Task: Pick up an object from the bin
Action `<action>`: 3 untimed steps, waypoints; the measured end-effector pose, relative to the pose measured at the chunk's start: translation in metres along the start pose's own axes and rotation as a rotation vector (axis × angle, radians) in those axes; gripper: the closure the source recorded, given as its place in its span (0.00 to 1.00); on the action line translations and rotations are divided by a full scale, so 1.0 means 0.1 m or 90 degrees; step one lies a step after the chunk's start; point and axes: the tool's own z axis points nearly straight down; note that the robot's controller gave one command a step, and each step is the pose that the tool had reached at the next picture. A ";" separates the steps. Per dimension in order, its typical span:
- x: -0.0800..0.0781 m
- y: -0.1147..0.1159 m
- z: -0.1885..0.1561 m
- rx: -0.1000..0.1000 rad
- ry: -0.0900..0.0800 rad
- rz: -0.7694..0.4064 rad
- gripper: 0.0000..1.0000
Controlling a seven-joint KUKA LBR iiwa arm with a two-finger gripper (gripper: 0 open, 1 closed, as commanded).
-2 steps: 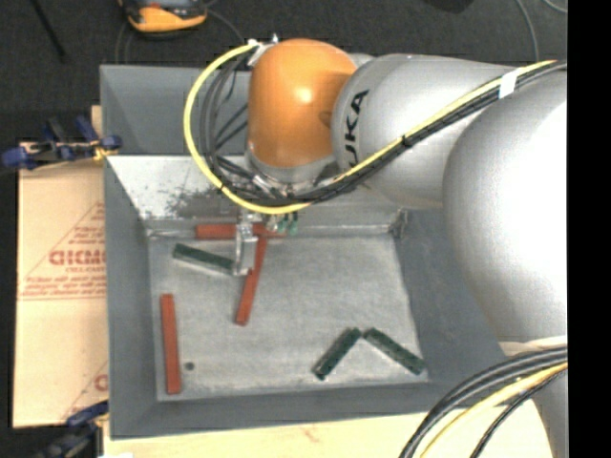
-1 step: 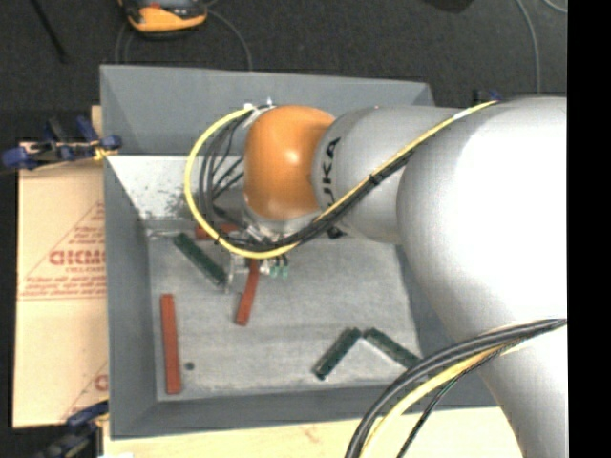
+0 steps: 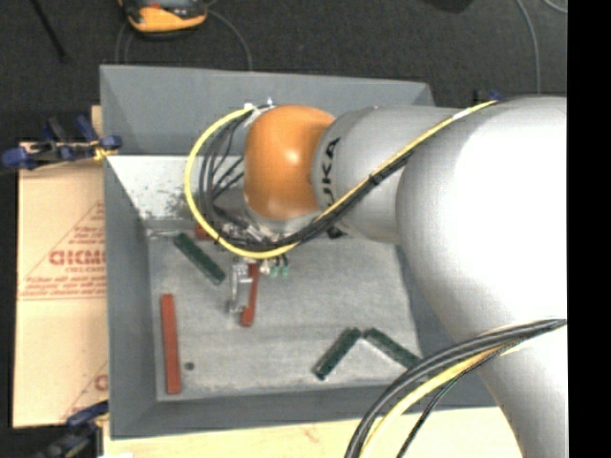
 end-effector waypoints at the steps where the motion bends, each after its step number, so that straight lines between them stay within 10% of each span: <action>1: 0.00 0.00 0.00 0.000 0.000 0.000 0.00; 2: -0.20 0.08 0.00 0.001 -0.002 -0.423 1.00; 3: -0.20 0.08 -0.01 0.000 -0.002 -0.422 0.00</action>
Offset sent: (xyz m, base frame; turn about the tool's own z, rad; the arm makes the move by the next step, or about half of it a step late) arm 0.0178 0.0093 -0.0009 -0.6696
